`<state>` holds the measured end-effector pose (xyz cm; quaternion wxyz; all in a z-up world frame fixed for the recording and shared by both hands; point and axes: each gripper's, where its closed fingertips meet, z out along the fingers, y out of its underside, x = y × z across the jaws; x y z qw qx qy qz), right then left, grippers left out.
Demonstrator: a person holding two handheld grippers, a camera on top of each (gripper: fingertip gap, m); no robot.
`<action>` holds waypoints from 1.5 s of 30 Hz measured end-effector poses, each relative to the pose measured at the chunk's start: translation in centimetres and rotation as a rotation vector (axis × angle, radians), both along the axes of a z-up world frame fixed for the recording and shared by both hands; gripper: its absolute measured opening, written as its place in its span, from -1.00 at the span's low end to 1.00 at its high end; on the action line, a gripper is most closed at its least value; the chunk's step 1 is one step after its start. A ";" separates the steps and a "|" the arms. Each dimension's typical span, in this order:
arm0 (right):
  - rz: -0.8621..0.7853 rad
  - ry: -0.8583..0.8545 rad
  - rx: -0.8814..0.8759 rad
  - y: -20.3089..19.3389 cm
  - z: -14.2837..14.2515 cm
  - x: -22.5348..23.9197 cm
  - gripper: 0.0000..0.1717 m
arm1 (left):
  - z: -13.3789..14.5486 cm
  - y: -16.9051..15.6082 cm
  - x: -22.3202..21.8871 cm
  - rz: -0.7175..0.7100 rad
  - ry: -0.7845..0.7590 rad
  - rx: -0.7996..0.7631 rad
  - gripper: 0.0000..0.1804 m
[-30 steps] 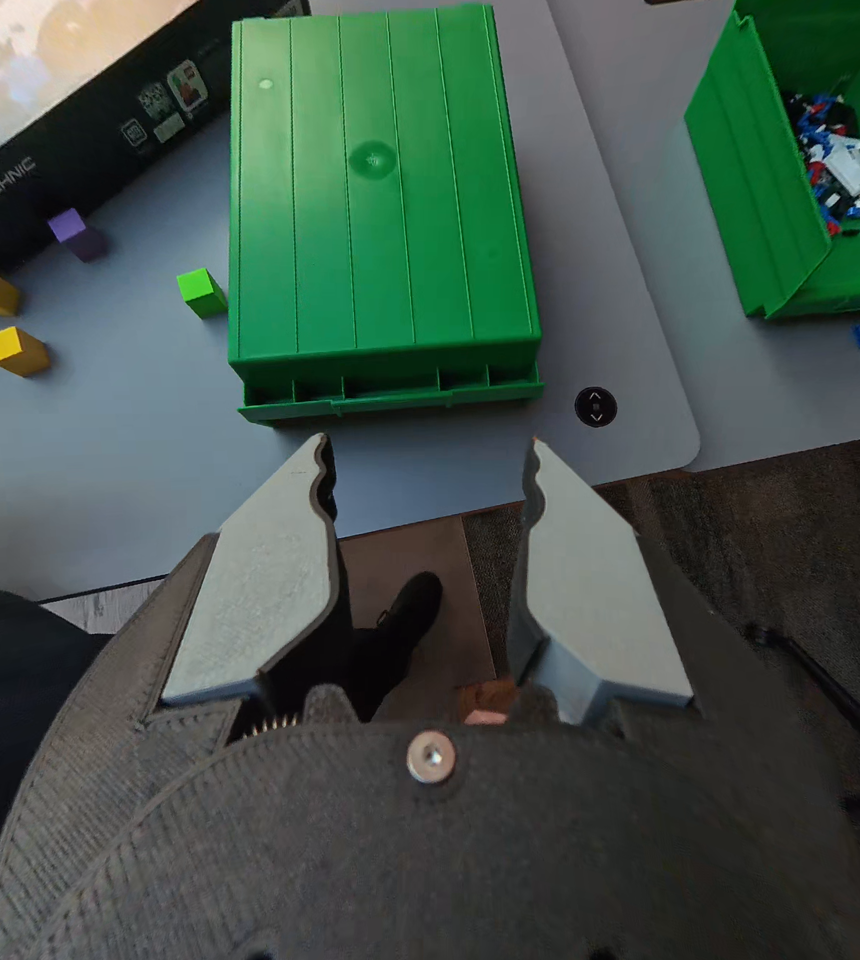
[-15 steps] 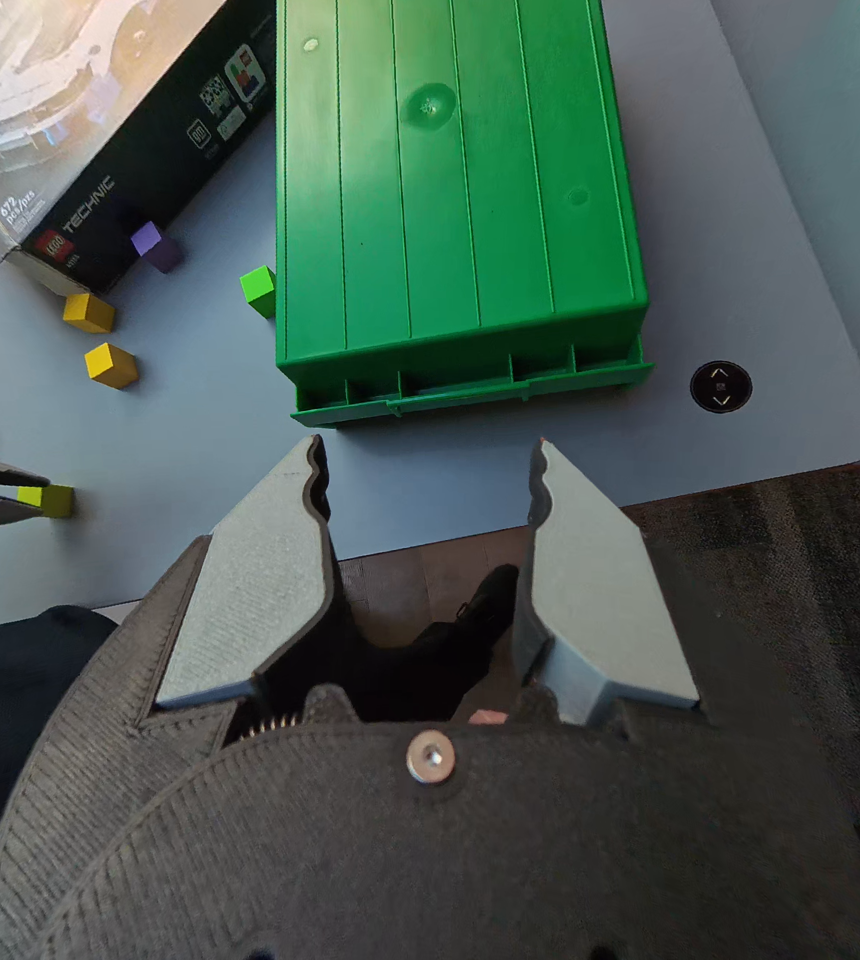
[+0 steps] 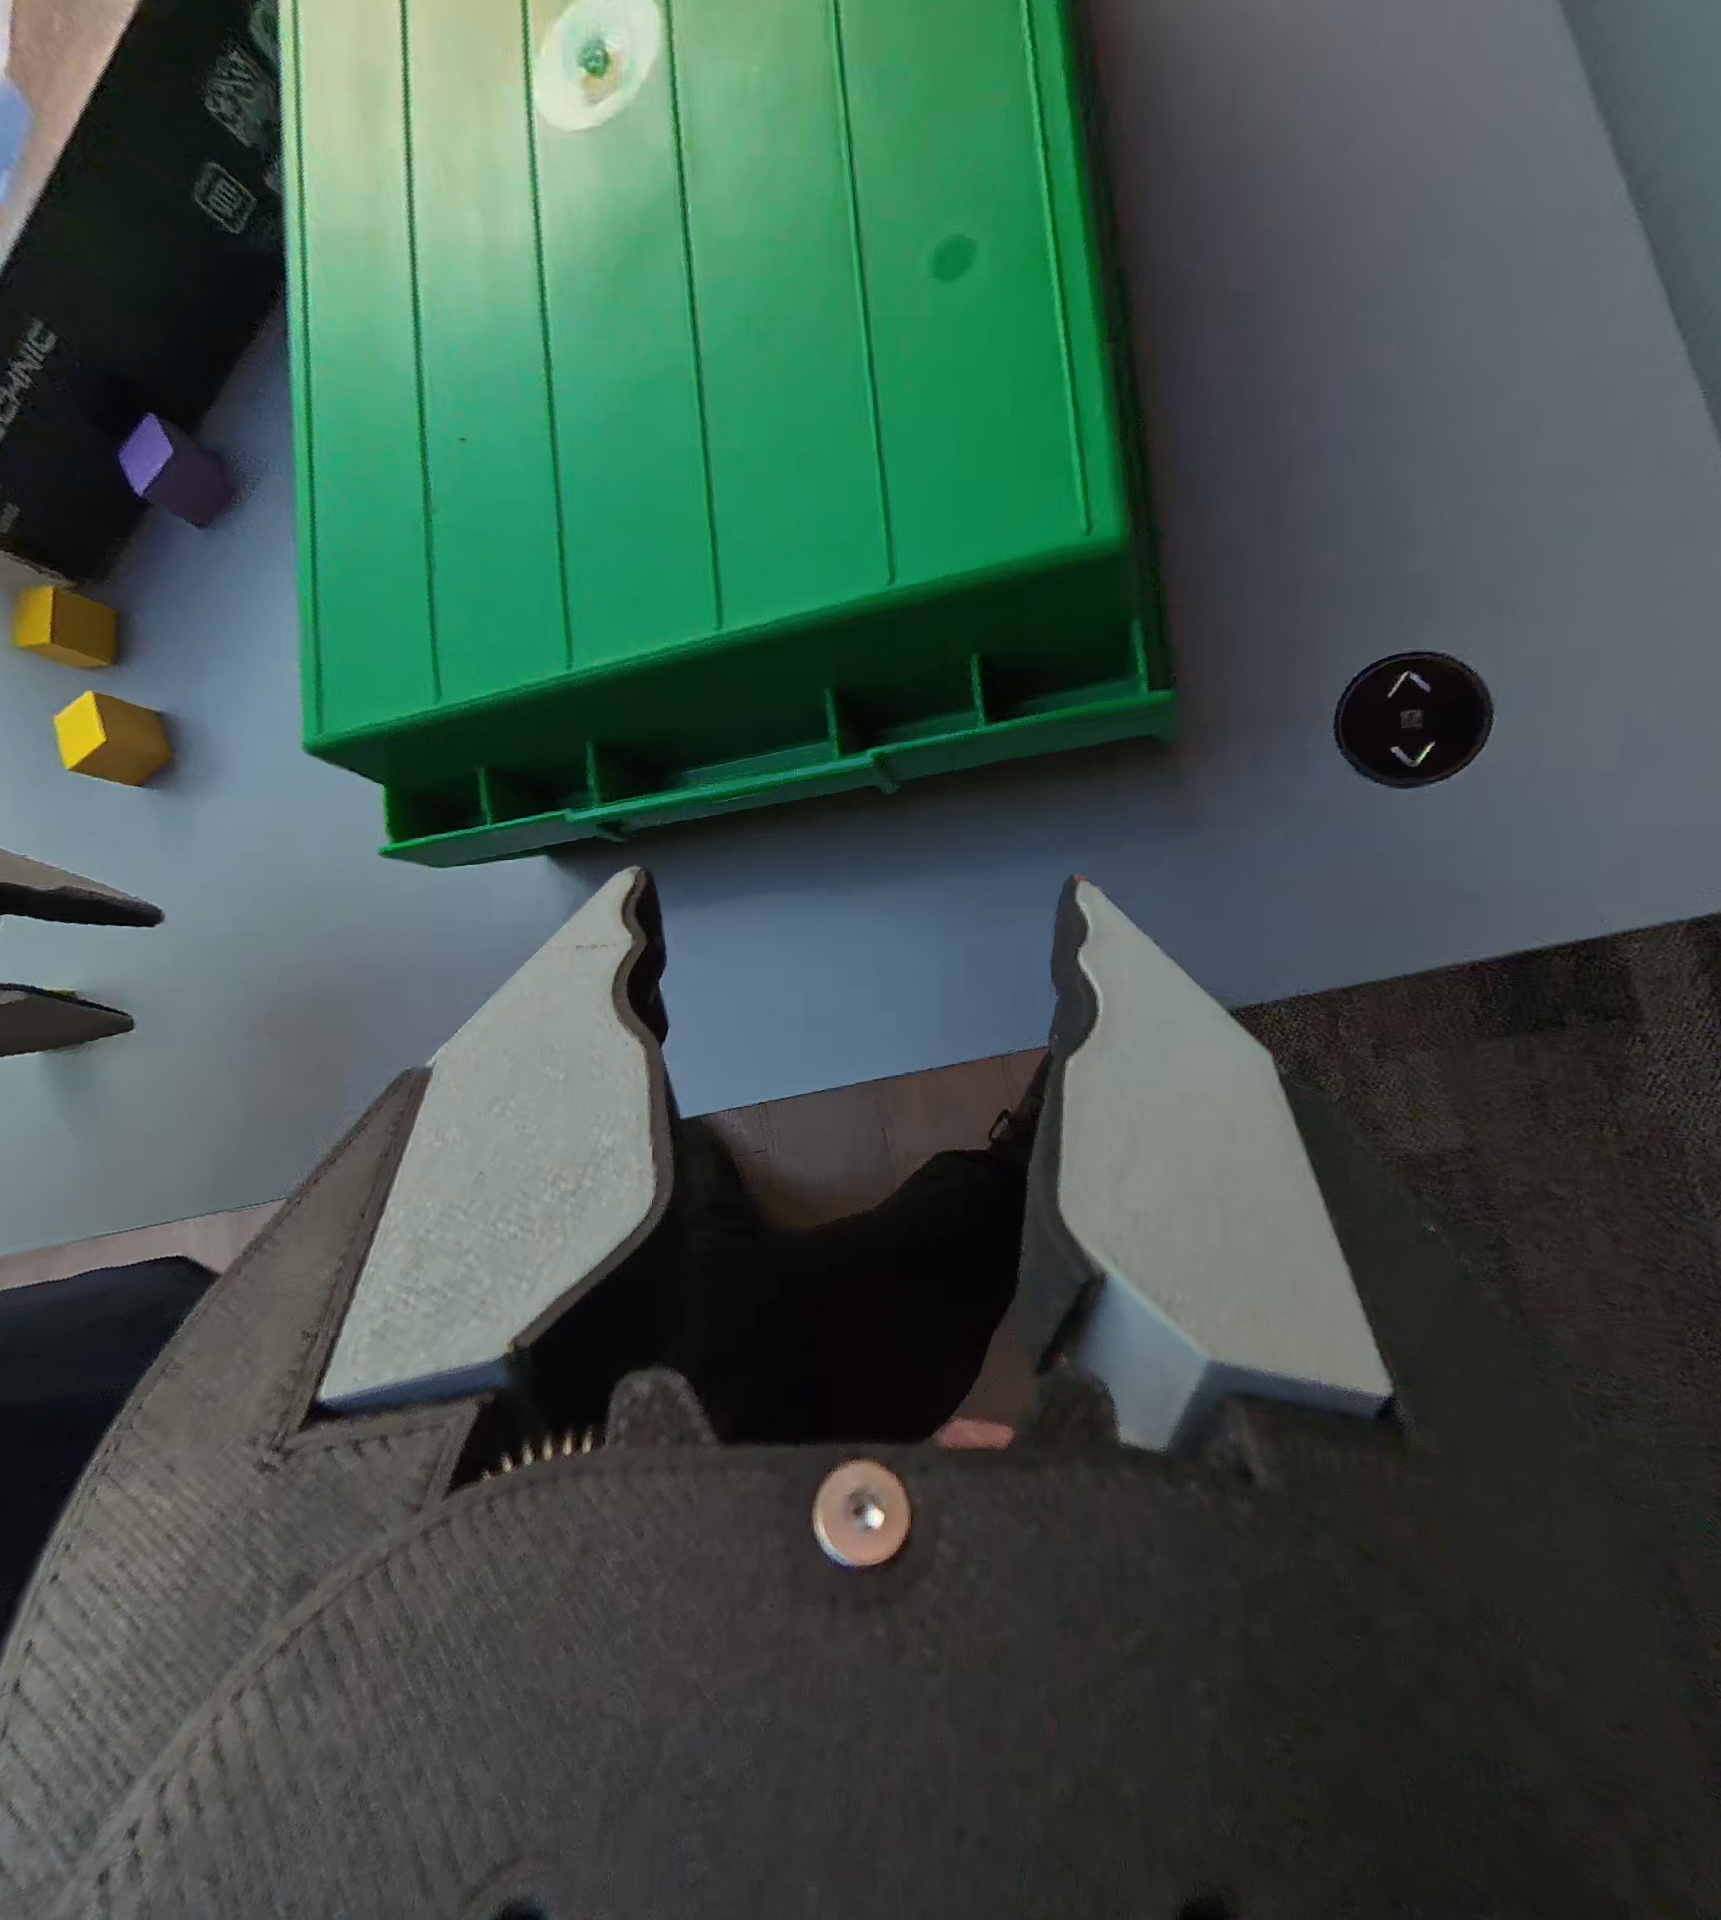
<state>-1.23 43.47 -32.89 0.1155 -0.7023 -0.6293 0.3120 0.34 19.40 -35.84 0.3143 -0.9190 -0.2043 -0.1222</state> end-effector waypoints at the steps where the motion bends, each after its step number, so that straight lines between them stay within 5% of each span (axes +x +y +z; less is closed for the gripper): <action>1: 0.016 -0.002 0.012 0.8 -0.5 -0.6 -0.13 | -0.2 0.5 -0.2 0.005 -0.006 -0.010 -0.65; 5: 0.106 0.051 -0.047 3.5 -1.2 -4.2 -0.13 | -1.1 3.0 -1.0 0.044 -0.035 -0.065 -0.62; 12: 0.499 -0.066 -0.437 2.3 -2.7 -5.7 -0.16 | -1.1 8.5 -2.9 0.179 -0.124 -0.121 -0.52; 19: 0.663 -0.113 -0.424 1.4 -3.1 -5.9 -0.27 | -3.2 10.8 -3.3 0.329 -0.299 -0.177 -0.23; 25: 0.711 -0.059 -0.231 1.3 -2.8 -6.3 -0.38 | -3.5 9.8 -4.3 0.364 -0.330 -0.150 -0.38; 29: 0.678 0.158 0.038 1.5 0.7 -7.5 -0.62 | -3.3 9.8 -4.8 0.326 -0.326 -0.127 -0.48; 31: 0.736 0.186 0.166 0.5 1.6 -6.7 -0.54 | -3.2 9.7 -5.0 0.263 -0.279 -0.156 -0.56; 32: 0.810 0.183 0.212 -0.6 1.7 -5.8 -0.76 | -3.1 9.7 -5.0 0.221 -0.247 -0.170 -0.62; 33: 0.871 0.183 0.267 -1.7 1.7 -5.1 -0.89 | -3.0 9.7 -5.2 0.181 -0.204 -0.176 -0.69; 36: 0.978 0.214 0.503 -4.1 1.1 -4.9 -0.85 | -2.8 9.9 -5.3 0.063 -0.099 -0.192 -0.79; 39: 1.005 0.104 0.714 -4.4 -1.7 -5.6 -0.62 | -2.8 10.3 -5.3 0.022 -0.096 -0.148 -0.79; 44: 1.041 0.007 0.891 -4.2 -3.6 -6.2 -0.85 | -2.6 10.1 -5.5 -0.061 -0.068 -0.095 -0.84; 45: 1.039 -0.020 0.907 -3.9 -3.7 -6.2 -0.85 | -2.2 10.1 -5.7 -0.067 -0.065 -0.069 -1.00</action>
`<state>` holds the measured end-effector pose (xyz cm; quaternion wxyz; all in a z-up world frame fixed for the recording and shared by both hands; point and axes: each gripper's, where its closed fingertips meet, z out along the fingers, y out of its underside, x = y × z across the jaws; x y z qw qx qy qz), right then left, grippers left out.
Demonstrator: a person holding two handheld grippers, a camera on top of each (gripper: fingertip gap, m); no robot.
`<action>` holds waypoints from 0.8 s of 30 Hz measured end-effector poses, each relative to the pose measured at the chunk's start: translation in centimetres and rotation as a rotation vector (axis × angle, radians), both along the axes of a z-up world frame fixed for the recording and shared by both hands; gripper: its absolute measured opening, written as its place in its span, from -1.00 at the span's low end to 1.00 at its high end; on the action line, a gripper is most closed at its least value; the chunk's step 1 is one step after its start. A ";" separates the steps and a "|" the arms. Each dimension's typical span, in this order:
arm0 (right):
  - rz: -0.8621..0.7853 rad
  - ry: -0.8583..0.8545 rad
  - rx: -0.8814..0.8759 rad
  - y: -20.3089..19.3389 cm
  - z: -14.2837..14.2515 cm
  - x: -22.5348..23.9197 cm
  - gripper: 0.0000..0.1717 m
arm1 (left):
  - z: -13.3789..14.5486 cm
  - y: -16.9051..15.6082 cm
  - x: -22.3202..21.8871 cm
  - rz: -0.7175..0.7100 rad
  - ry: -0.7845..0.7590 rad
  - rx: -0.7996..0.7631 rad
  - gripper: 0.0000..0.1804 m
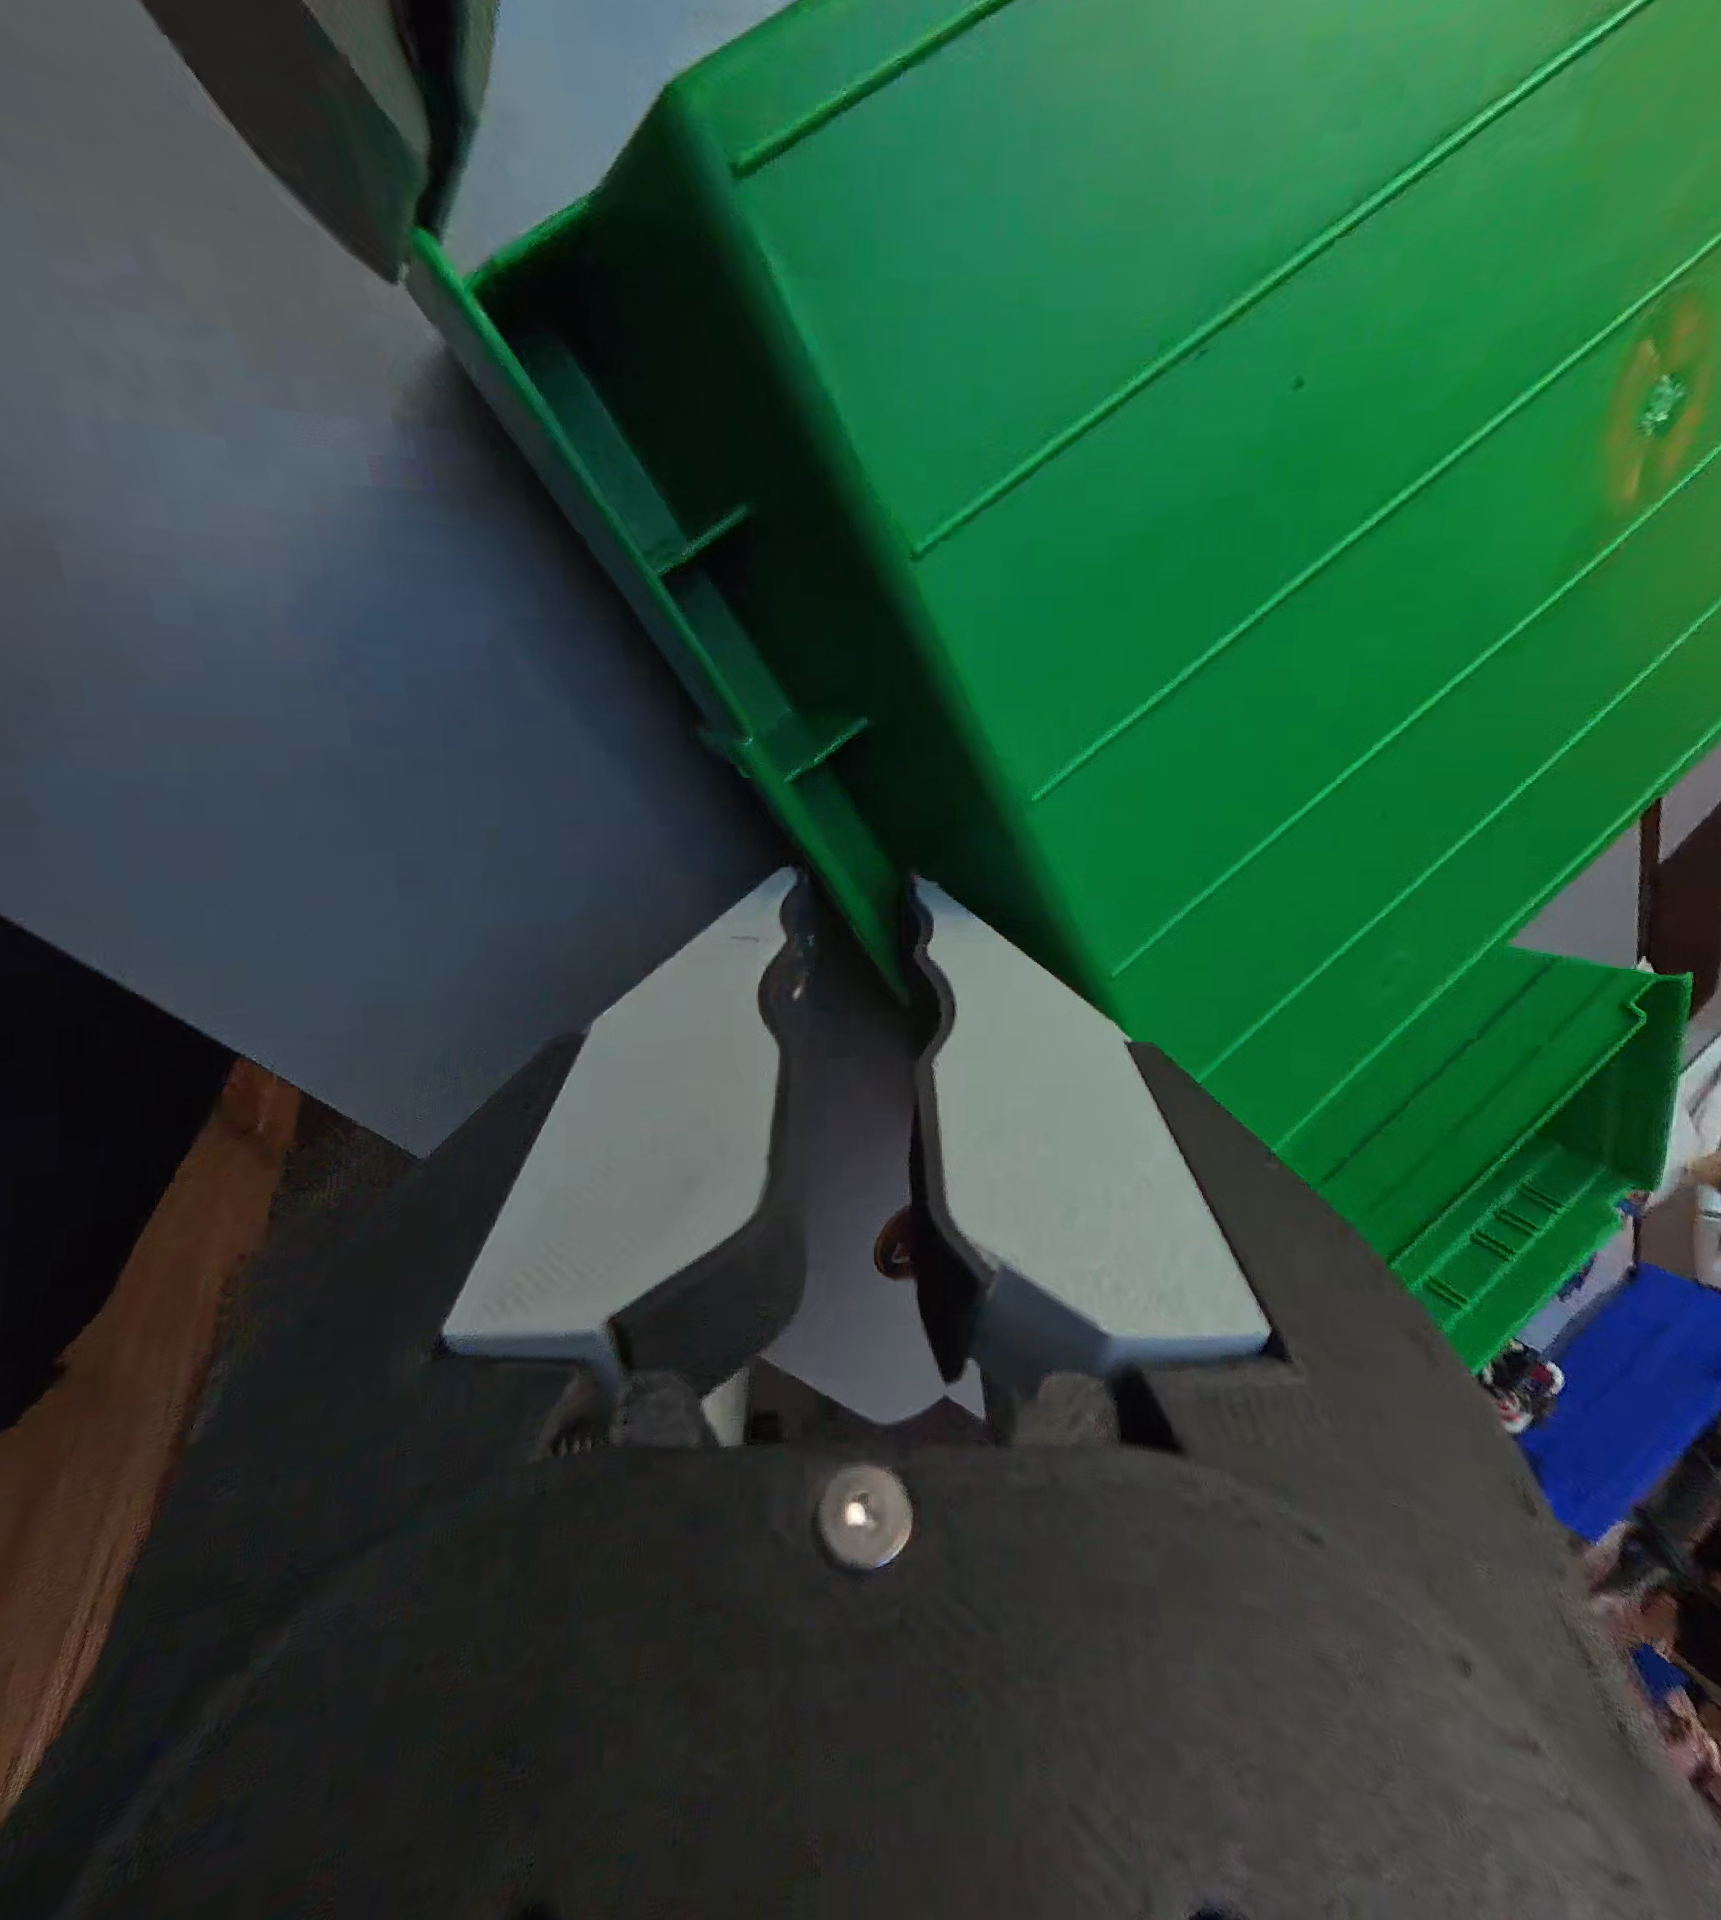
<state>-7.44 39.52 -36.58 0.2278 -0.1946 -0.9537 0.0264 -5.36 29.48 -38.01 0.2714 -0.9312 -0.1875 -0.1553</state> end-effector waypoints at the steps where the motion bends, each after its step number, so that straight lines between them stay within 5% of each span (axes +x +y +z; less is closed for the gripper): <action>1: -0.006 -0.006 0.014 0.1 -0.1 -0.1 -0.83 | 1.0 0.5 0.1 0.027 -0.065 0.064 -1.00; 6: 0.020 0.015 0.071 0.7 -0.1 -1.2 -0.86 | 3.1 1.1 -0.4 0.183 -0.298 0.232 -1.00; 15: 0.059 -0.091 -0.010 0.5 -0.3 -2.3 -0.88 | 1.1 -0.1 0.3 0.380 -0.326 0.227 -1.00; 24: 0.237 -0.168 -0.314 -0.2 0.9 -0.9 -0.93 | 0.6 1.1 -1.2 0.728 -0.257 0.133 -0.95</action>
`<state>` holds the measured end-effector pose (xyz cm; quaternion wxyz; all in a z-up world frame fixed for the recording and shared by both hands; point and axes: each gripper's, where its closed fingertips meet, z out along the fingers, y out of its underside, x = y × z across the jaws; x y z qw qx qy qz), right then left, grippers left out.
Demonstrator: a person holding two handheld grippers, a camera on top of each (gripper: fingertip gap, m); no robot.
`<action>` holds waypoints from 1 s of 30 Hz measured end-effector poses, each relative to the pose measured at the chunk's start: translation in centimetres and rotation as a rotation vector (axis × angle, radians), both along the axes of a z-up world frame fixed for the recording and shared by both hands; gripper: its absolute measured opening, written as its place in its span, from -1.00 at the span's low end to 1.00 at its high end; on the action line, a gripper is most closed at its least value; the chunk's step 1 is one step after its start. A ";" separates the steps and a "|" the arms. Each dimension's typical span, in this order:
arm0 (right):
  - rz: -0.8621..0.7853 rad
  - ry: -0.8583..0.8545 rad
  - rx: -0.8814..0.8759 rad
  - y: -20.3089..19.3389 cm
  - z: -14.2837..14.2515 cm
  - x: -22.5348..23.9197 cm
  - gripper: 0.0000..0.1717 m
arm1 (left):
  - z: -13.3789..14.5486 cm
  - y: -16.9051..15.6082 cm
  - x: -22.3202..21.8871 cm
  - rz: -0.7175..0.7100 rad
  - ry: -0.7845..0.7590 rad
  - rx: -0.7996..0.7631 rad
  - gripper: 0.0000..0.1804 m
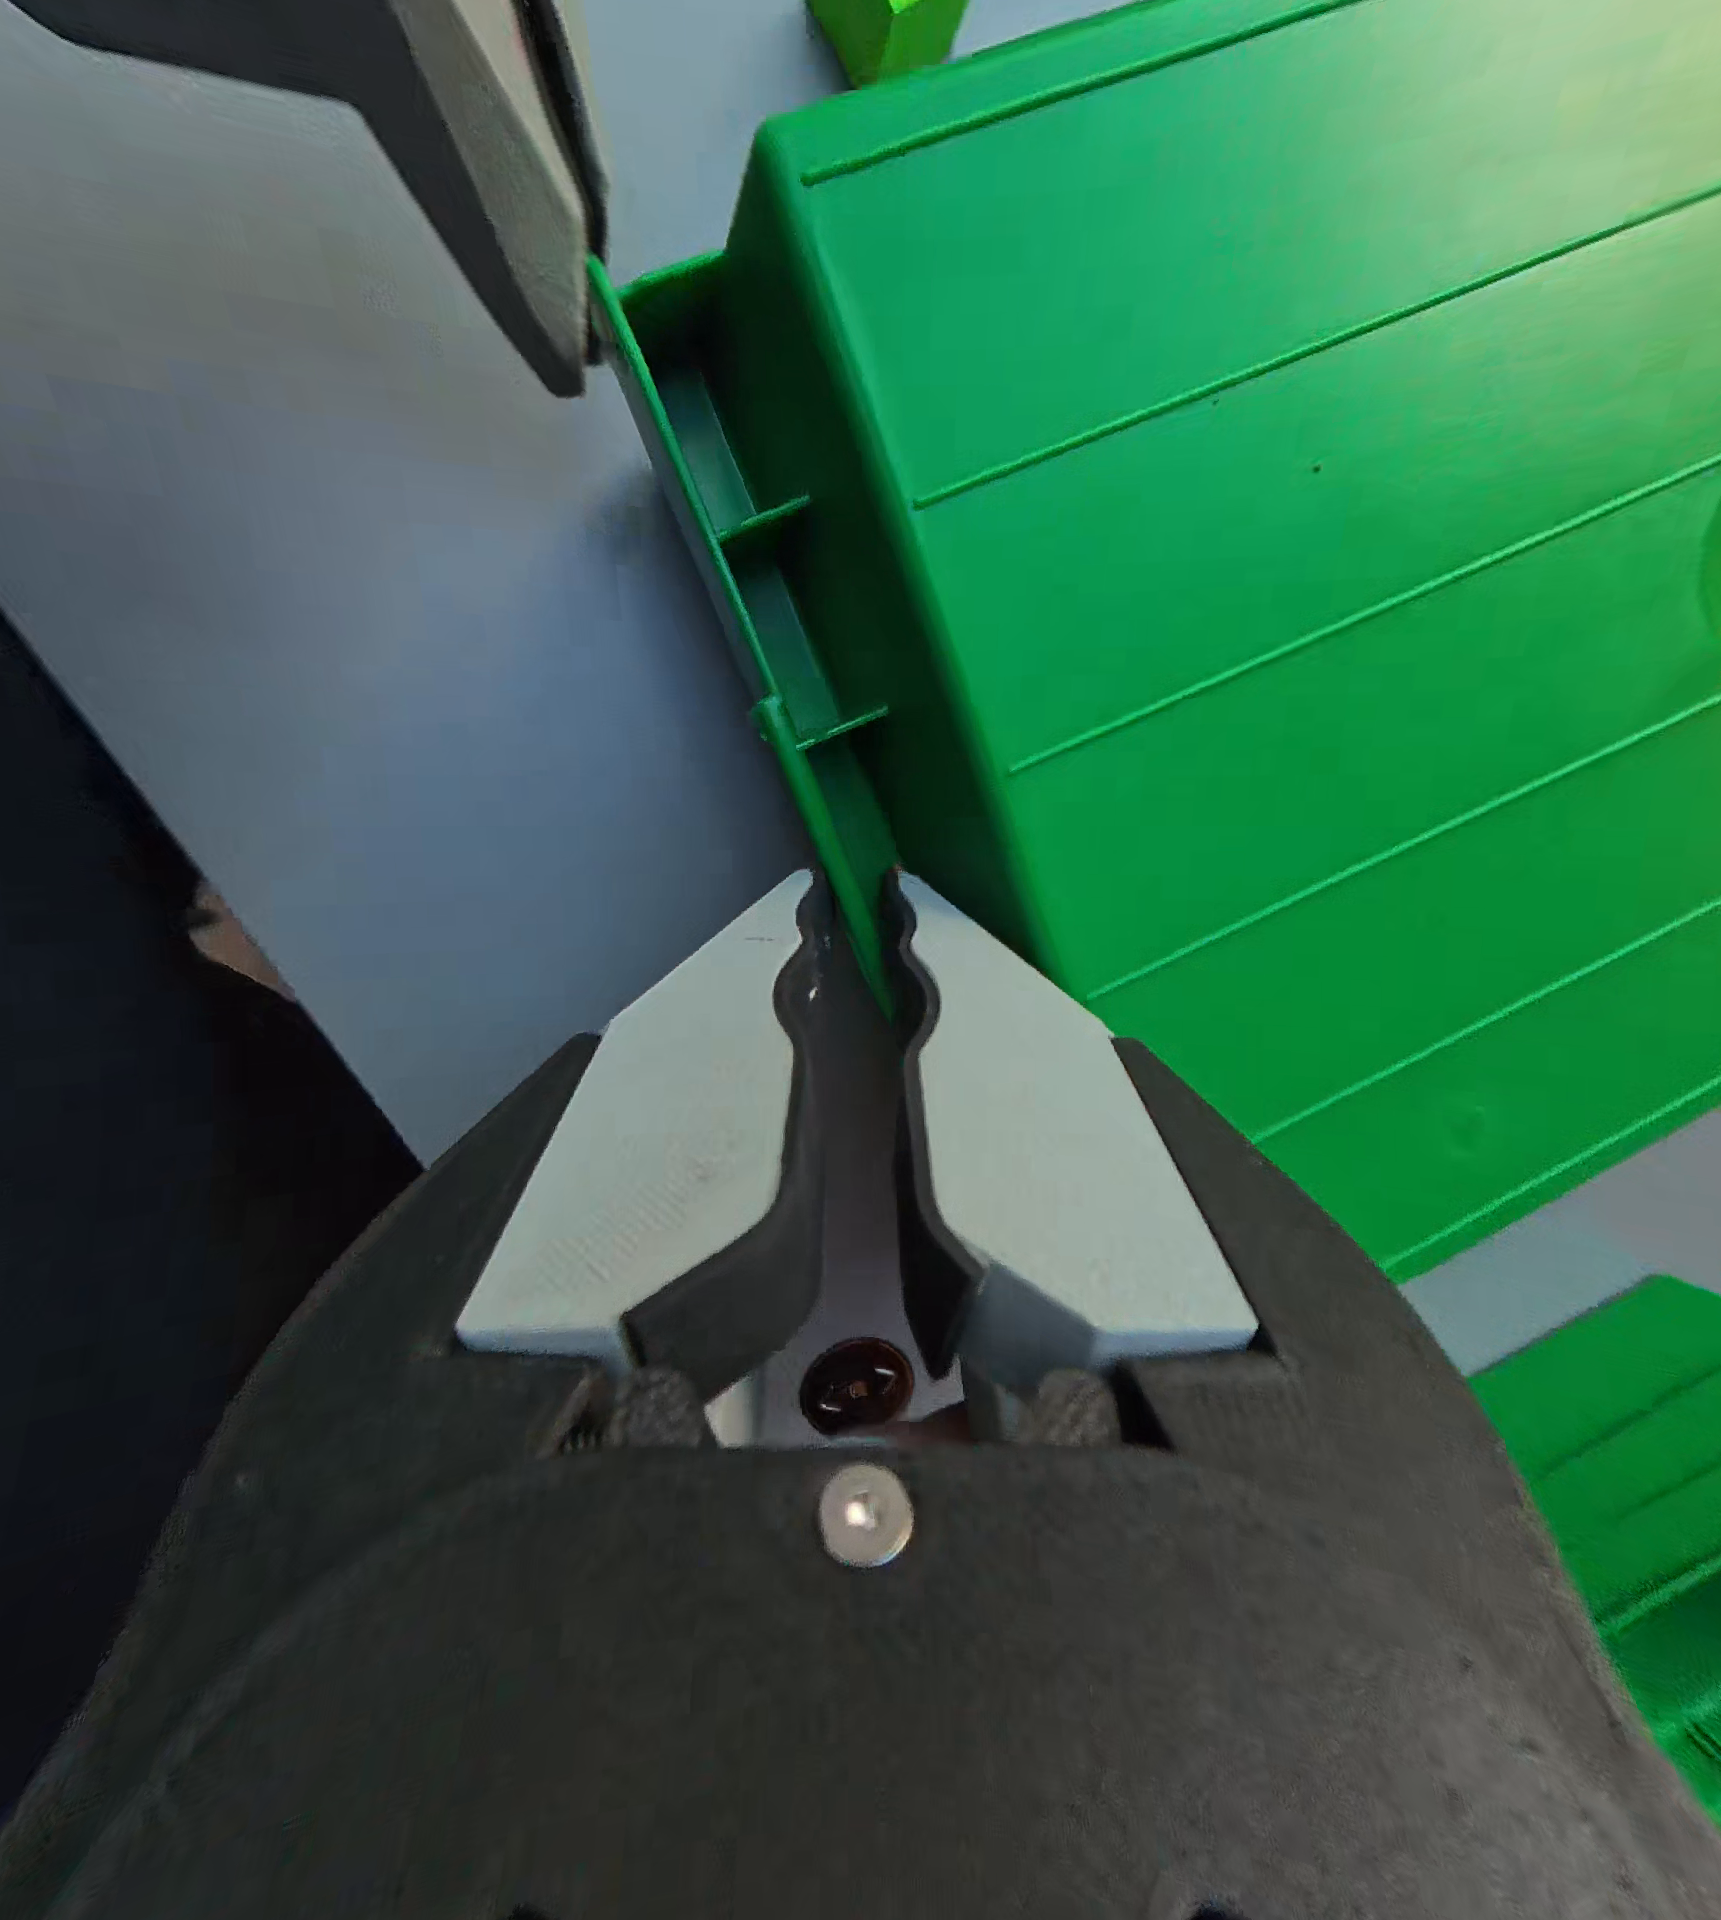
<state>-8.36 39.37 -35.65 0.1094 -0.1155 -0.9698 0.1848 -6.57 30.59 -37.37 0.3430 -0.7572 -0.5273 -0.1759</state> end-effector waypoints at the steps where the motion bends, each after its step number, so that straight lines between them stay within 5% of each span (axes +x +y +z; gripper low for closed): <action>1: 0.007 -0.010 -0.046 -0.1 0.5 0.3 -0.93 | 0.1 0.1 0.1 0.011 -0.003 -0.021 -0.97; 9: 0.015 -0.073 -0.221 0.6 3.7 1.6 -0.96 | 0.8 0.4 -0.5 0.117 0.006 -0.041 -0.85; 16: -0.093 -0.093 -0.247 1.0 5.5 1.1 -0.96 | 3.4 5.0 -0.7 0.138 -0.316 0.633 -0.74; 19: -0.134 -0.104 -0.250 0.8 6.5 1.4 -0.96 | 3.8 5.8 -0.8 0.095 -0.383 0.733 -0.29; 24: -0.196 -0.106 -0.294 -0.3 8.9 2.0 -0.97 | 5.4 6.0 -0.8 -0.015 -0.423 0.881 -0.04; 26: -0.230 -0.116 -0.338 -1.1 9.9 2.1 -0.98 | 6.3 6.0 -1.2 -0.048 -0.456 0.950 -0.09; 30: -0.290 -0.081 -0.342 -1.3 10.4 1.5 -0.98 | 9.8 5.2 -3.1 -0.046 -0.530 1.156 -0.80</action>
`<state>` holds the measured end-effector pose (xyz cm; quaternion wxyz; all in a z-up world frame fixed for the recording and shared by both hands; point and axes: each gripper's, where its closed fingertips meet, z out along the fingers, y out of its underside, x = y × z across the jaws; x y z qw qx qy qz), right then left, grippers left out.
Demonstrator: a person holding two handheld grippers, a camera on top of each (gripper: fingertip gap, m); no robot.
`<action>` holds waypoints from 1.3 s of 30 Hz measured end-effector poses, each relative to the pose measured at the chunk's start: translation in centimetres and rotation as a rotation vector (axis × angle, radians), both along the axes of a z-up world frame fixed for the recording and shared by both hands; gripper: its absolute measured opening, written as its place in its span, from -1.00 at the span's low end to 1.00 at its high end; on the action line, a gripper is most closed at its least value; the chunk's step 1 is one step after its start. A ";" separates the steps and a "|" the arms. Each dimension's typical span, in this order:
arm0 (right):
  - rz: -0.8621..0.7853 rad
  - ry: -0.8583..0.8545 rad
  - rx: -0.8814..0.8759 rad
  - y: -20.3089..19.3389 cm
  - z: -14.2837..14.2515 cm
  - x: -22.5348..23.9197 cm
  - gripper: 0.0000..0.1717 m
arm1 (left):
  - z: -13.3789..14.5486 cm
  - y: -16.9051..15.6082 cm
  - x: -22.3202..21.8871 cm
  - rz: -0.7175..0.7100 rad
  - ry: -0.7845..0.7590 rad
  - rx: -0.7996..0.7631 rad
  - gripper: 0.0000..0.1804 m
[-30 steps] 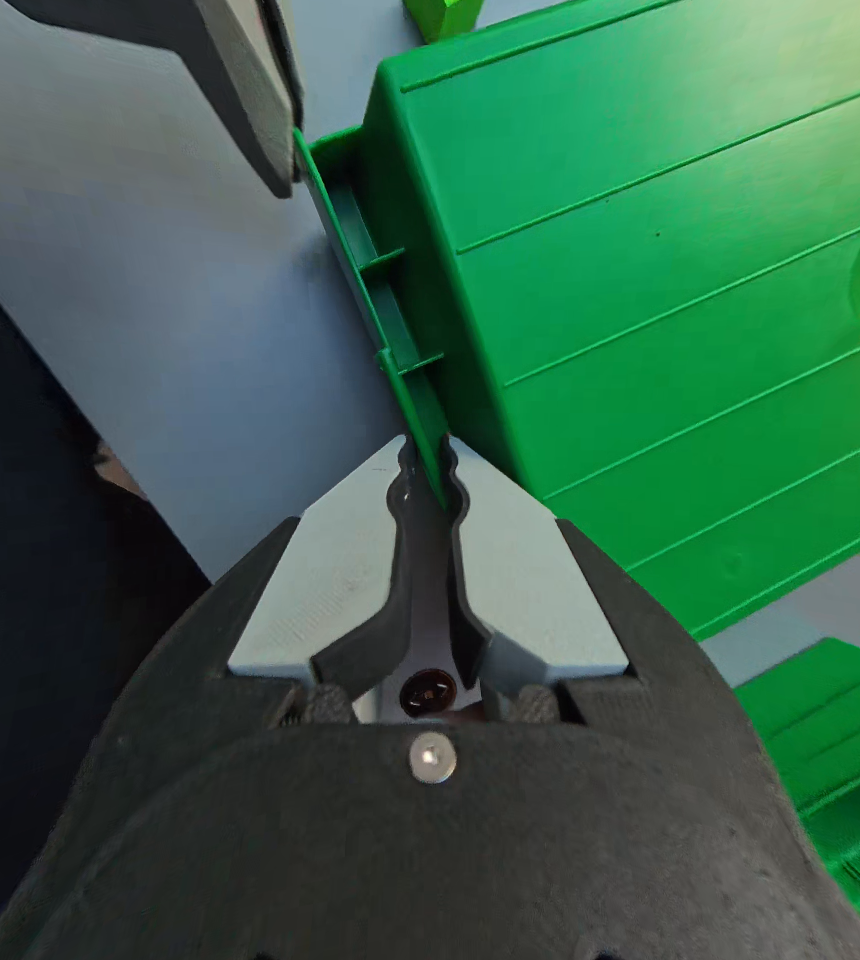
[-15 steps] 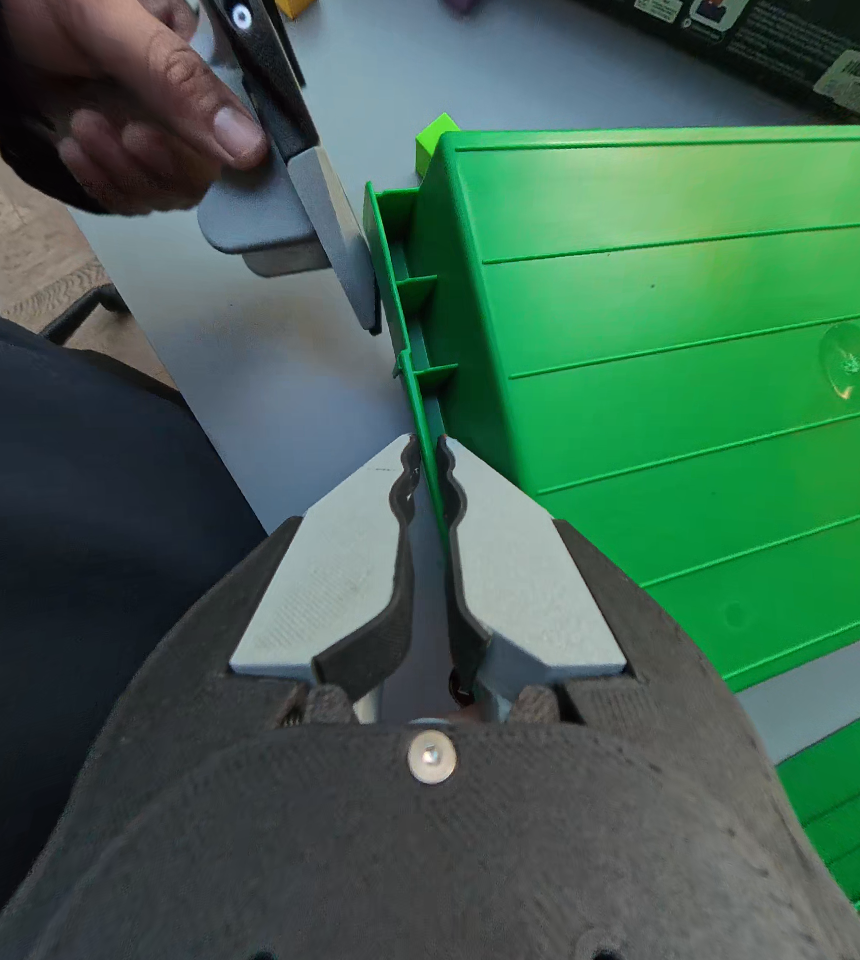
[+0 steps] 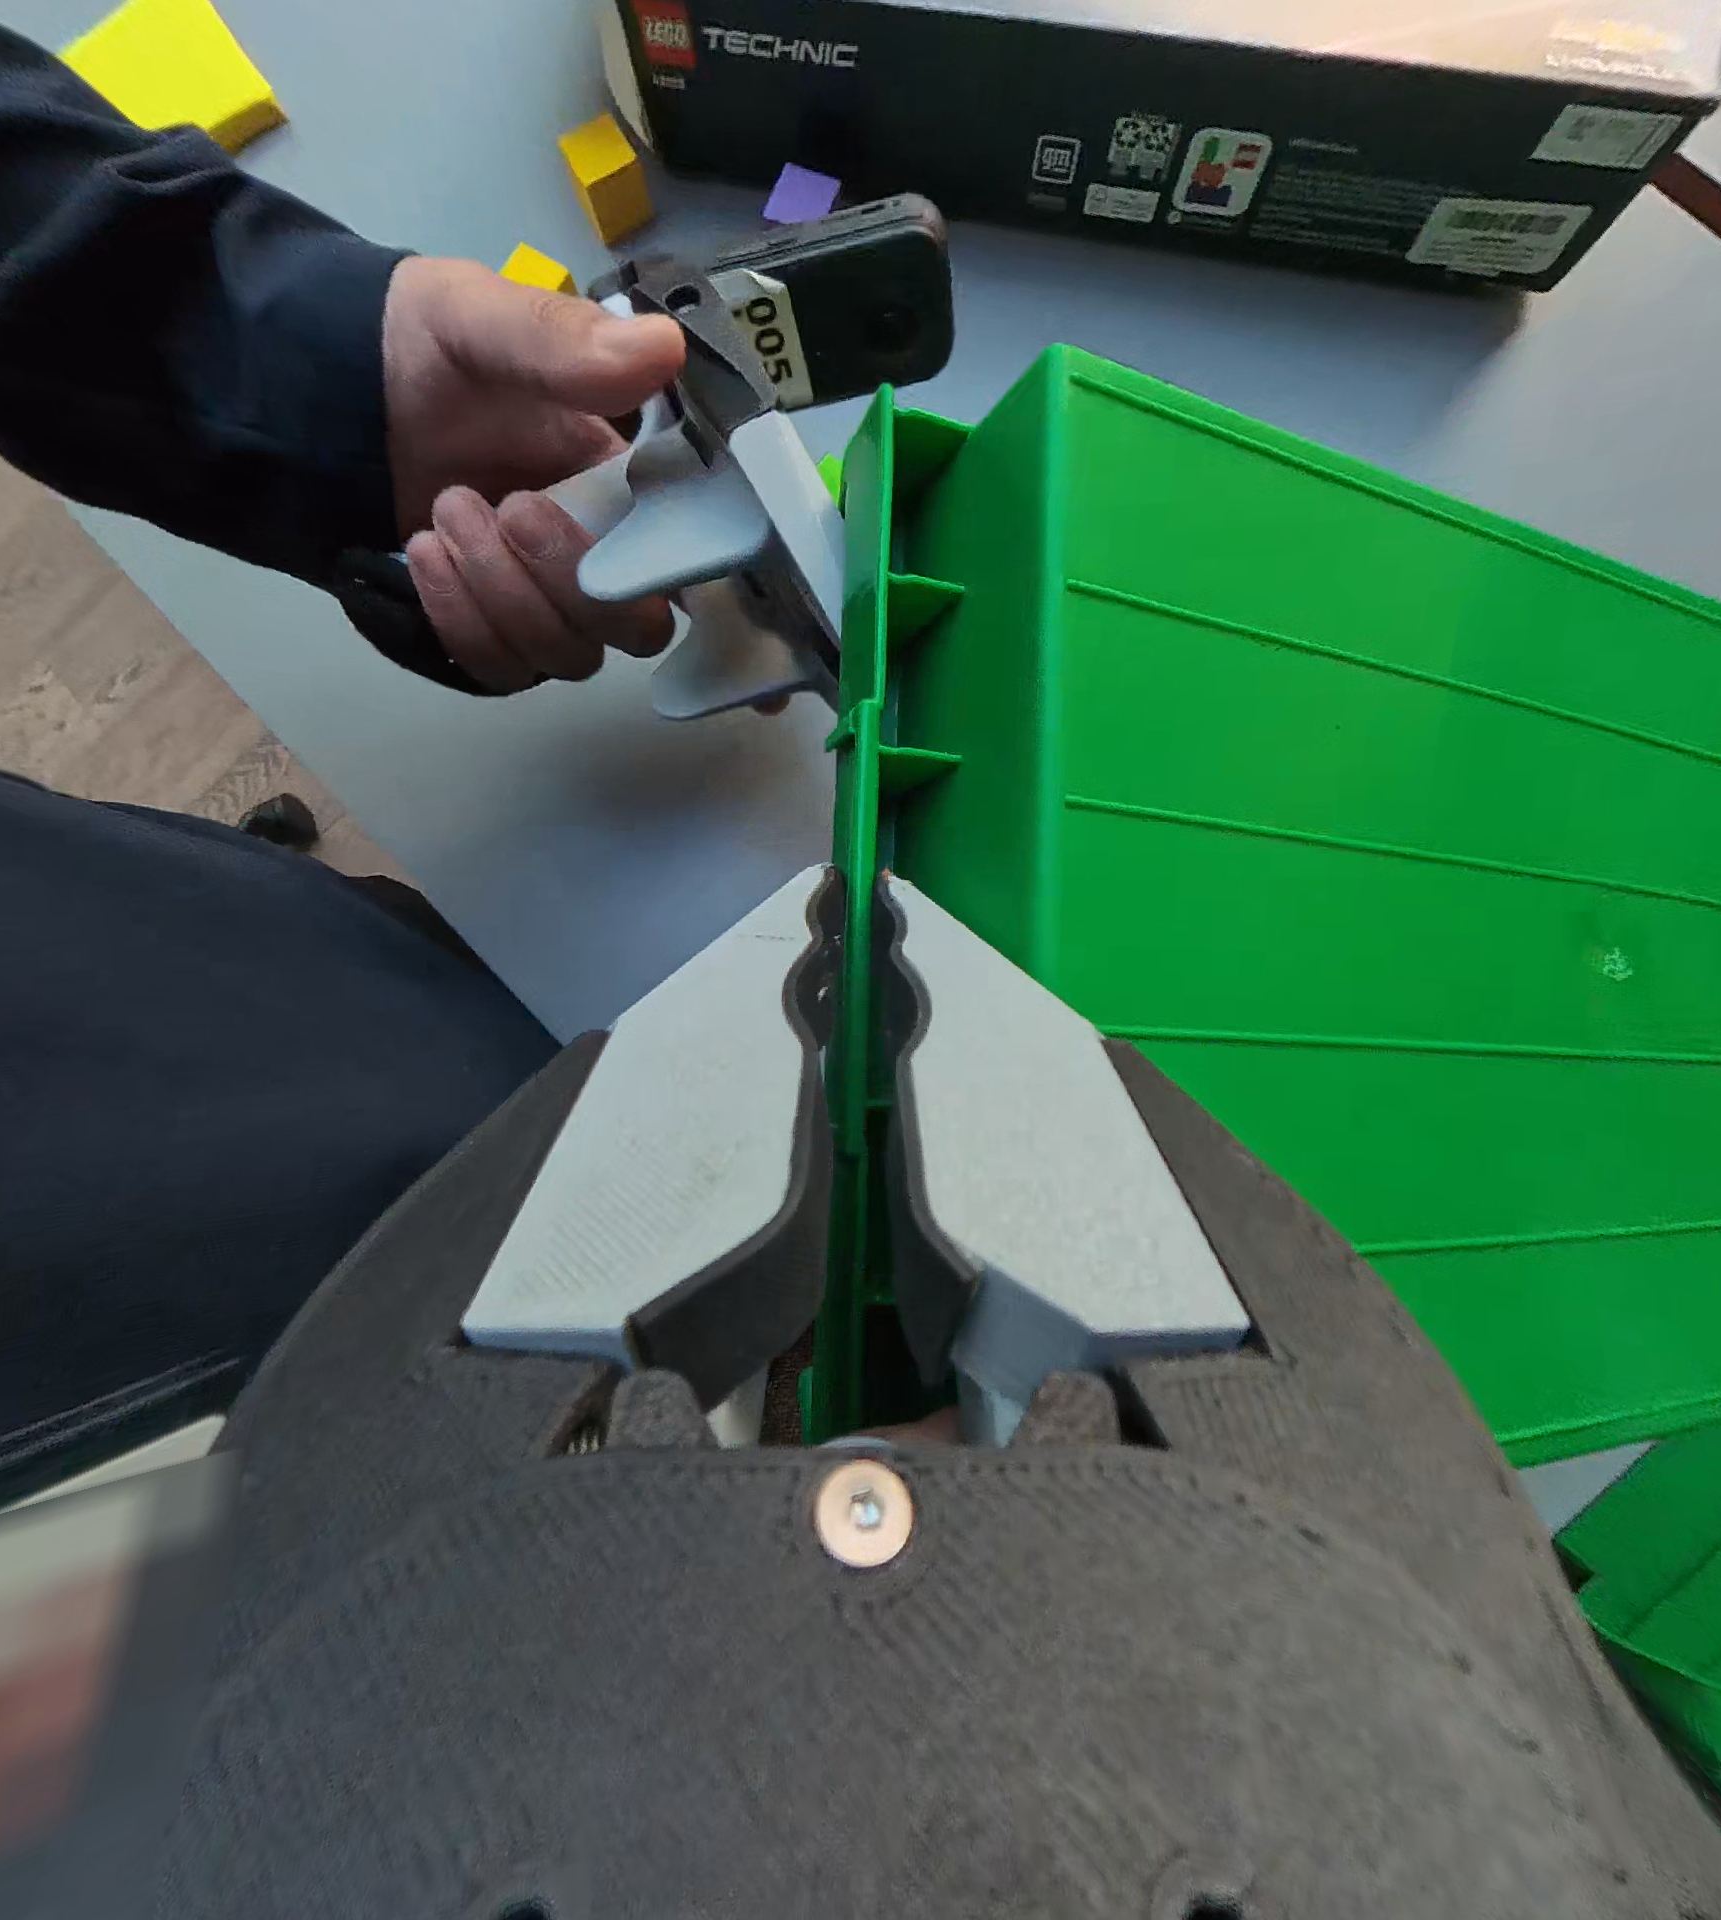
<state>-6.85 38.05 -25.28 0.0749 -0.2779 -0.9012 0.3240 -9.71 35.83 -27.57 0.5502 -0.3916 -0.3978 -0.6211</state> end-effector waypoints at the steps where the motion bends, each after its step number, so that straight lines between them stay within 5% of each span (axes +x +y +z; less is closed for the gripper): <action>1: -0.012 -0.001 -0.006 0.0 0.1 -0.1 -0.97 | 0.1 0.1 0.0 -0.014 -0.003 -0.003 -0.79; 6: -0.061 0.022 -0.024 0.3 1.0 -0.7 -0.97 | 1.4 -0.6 -0.9 -0.020 -0.037 0.094 -0.81; 9: -0.085 0.009 -0.060 0.5 1.7 -0.9 -0.97 | 0.6 -1.6 -1.5 0.025 -0.057 0.100 -0.01; 13: -0.071 0.010 -0.062 0.4 1.9 -0.4 -0.97 | 0.5 -1.4 -1.1 0.019 -0.027 0.072 0.01; 16: -0.055 0.040 -0.062 0.0 2.2 -0.1 -0.97 | 3.5 -0.8 -3.4 0.091 -0.129 0.230 0.15; 17: -0.064 0.051 -0.071 0.0 2.5 -0.2 -0.97 | 4.0 -0.4 -4.0 0.102 -0.154 0.247 0.12; 20: -0.087 0.048 -0.118 0.3 3.1 -0.5 -0.97 | 4.1 0.7 -5.0 0.105 -0.247 0.244 -0.50; 26: -0.067 0.083 -0.088 1.3 2.1 0.4 -0.97 | 6.9 1.7 -6.1 0.148 -0.209 0.239 -0.84; 31: -0.092 0.143 -0.024 3.1 0.3 0.7 -0.97 | 10.1 5.6 -4.1 -0.015 0.094 0.012 -0.90; 34: -0.147 0.108 -0.089 3.5 -0.4 -0.2 -0.98 | 10.0 6.9 -4.4 -0.041 0.168 -0.124 -0.93; 39: -0.243 0.012 -0.251 4.0 -0.2 -1.3 -0.98 | 8.4 7.8 -4.1 -0.046 0.548 -0.505 -0.95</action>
